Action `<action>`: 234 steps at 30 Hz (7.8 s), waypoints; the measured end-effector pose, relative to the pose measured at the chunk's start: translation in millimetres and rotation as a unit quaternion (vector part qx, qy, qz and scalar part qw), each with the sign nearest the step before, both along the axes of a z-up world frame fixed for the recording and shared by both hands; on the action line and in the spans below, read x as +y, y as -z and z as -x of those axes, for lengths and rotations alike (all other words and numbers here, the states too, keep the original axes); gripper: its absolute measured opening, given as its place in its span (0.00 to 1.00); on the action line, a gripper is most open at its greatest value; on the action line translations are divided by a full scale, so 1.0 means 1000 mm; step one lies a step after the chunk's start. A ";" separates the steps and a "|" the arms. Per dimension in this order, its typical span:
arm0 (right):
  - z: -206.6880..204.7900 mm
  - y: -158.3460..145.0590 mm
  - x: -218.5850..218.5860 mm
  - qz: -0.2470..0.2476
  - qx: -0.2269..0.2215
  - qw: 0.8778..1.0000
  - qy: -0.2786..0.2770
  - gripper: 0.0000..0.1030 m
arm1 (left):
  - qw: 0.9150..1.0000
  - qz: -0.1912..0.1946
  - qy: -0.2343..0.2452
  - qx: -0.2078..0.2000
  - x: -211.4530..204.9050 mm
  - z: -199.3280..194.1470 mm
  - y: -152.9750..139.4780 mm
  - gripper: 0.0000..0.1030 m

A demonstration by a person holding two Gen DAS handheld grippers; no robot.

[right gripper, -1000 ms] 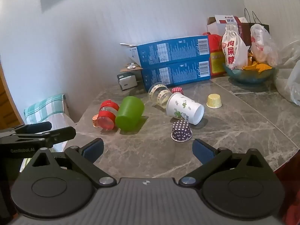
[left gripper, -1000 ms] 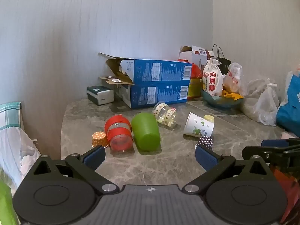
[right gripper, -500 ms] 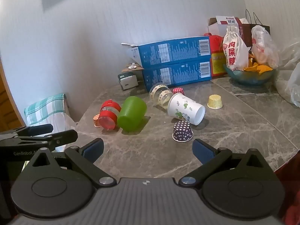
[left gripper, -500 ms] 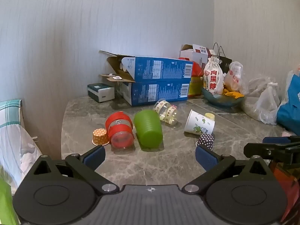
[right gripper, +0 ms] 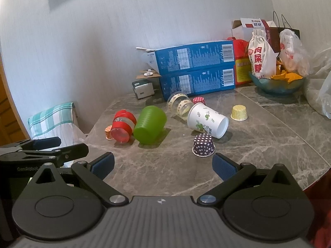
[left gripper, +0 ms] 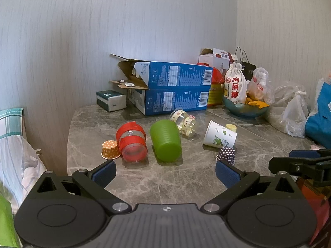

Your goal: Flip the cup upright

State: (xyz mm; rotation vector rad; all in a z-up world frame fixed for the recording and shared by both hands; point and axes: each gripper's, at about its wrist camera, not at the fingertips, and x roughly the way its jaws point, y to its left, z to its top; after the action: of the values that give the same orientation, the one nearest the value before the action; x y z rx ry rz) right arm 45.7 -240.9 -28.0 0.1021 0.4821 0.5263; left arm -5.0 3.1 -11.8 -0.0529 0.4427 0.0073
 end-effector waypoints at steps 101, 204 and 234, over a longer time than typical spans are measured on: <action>-0.032 0.021 -0.054 -0.054 0.054 0.997 -0.017 0.99 | 0.955 0.051 -0.096 0.276 0.065 -0.221 0.022 0.85; -0.071 0.037 0.009 -0.082 0.218 0.972 -0.036 0.73 | 0.969 0.153 0.105 0.164 0.001 -0.001 0.035 0.71; 0.022 0.076 0.015 -0.011 -0.320 0.947 0.024 0.73 | 0.973 0.201 0.112 0.033 0.026 0.019 0.040 0.76</action>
State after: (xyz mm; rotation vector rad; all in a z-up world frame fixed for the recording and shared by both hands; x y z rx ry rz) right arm 23.5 -225.6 -104.0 -0.0396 -0.1618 0.4858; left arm -23.5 28.6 -51.4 -0.4021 0.5103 -0.3051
